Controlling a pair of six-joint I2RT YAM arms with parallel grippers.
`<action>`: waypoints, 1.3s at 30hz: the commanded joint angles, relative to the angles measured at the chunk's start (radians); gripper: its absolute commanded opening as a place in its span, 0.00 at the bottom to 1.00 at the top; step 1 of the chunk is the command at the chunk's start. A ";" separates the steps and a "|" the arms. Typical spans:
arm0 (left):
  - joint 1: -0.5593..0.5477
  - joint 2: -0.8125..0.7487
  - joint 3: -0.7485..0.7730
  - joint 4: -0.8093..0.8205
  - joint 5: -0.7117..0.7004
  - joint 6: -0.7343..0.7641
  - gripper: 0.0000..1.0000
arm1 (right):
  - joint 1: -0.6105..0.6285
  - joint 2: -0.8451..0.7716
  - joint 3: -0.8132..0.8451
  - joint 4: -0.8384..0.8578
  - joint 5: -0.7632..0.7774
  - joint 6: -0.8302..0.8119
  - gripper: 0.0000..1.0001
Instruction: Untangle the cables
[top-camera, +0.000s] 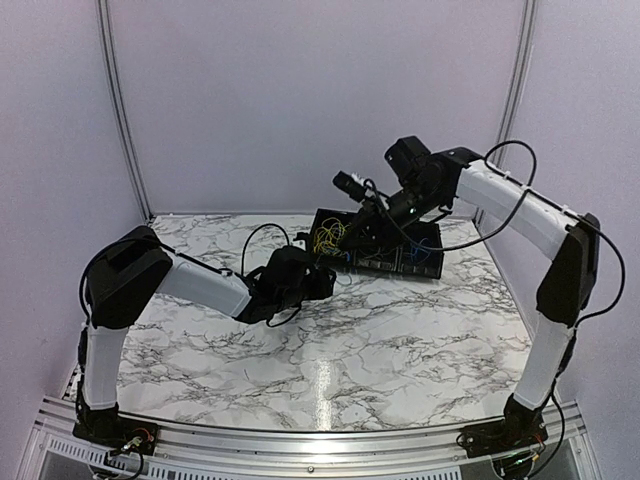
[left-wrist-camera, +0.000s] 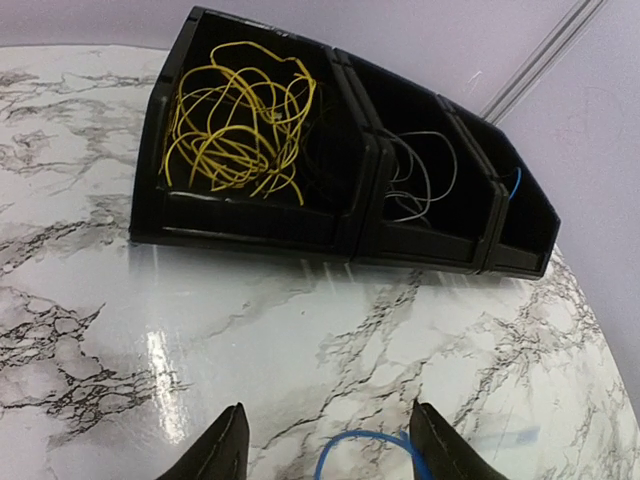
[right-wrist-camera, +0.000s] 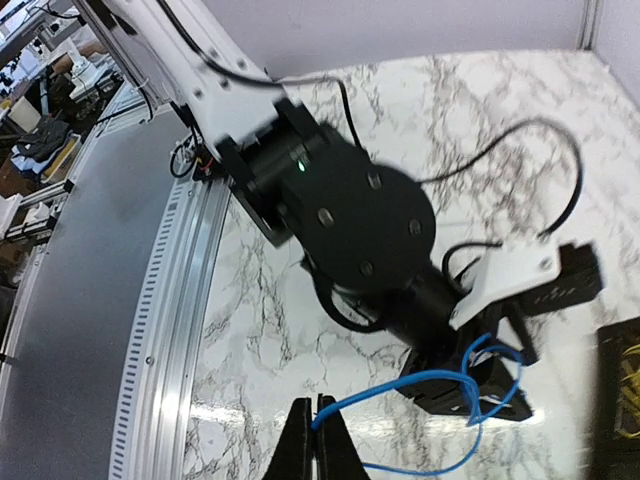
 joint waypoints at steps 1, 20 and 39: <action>0.020 0.028 -0.015 0.042 0.015 -0.055 0.57 | 0.009 -0.129 0.180 0.001 -0.023 0.020 0.00; 0.041 -0.054 -0.204 0.042 0.062 -0.092 0.52 | -0.214 -0.266 0.288 0.421 0.004 0.361 0.00; 0.017 -0.445 -0.478 0.025 -0.021 -0.028 0.55 | -0.486 -0.103 -0.012 0.500 0.226 0.188 0.00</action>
